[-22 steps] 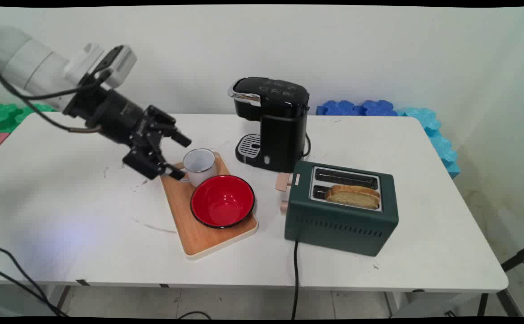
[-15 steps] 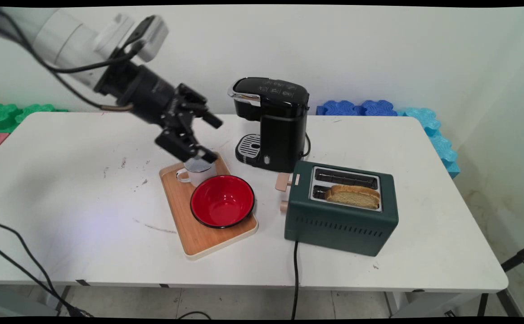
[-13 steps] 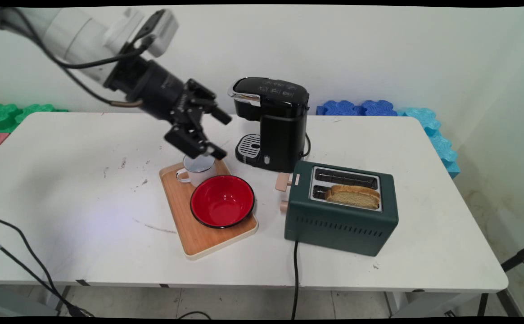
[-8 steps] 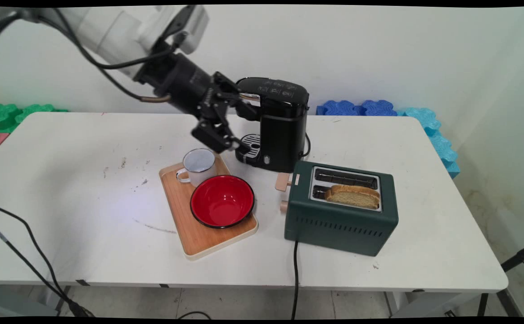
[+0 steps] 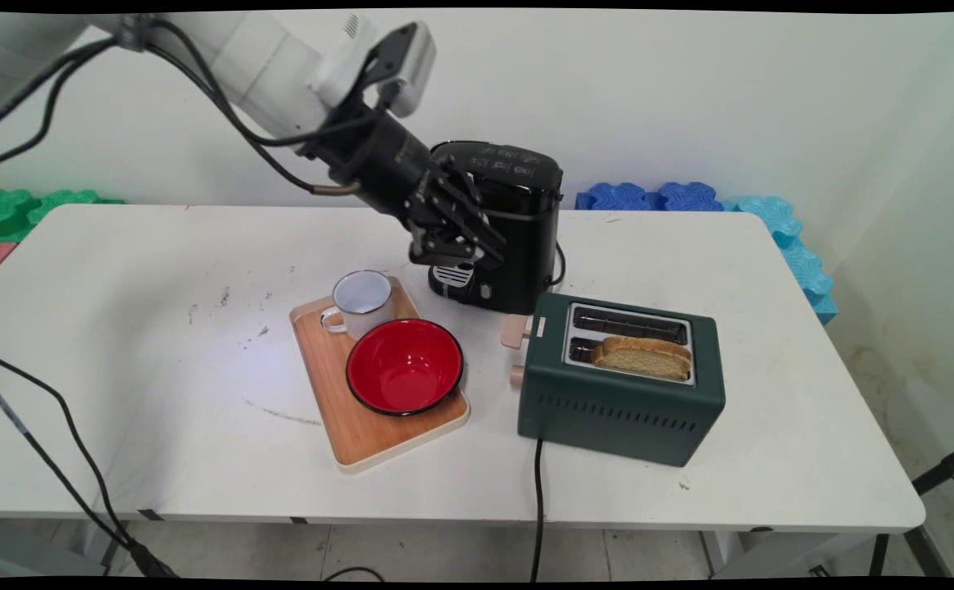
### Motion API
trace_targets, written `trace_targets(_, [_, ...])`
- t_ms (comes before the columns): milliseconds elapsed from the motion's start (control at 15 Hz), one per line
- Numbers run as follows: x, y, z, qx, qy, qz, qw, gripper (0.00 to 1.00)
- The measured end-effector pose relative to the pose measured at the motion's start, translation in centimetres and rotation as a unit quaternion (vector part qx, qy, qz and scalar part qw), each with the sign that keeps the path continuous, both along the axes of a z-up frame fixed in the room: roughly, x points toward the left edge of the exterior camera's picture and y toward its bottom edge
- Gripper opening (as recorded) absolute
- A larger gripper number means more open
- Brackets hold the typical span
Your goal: Press the toaster switch
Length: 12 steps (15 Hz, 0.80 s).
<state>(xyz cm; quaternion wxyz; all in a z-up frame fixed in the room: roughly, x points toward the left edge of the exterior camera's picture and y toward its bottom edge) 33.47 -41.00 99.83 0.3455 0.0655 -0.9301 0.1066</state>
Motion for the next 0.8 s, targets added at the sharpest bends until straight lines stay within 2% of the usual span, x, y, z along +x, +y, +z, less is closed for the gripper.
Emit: trace_targets(800, [-2.8,-1.0,-3.5,0.04,-0.035,0.008,0.9986,0.0])
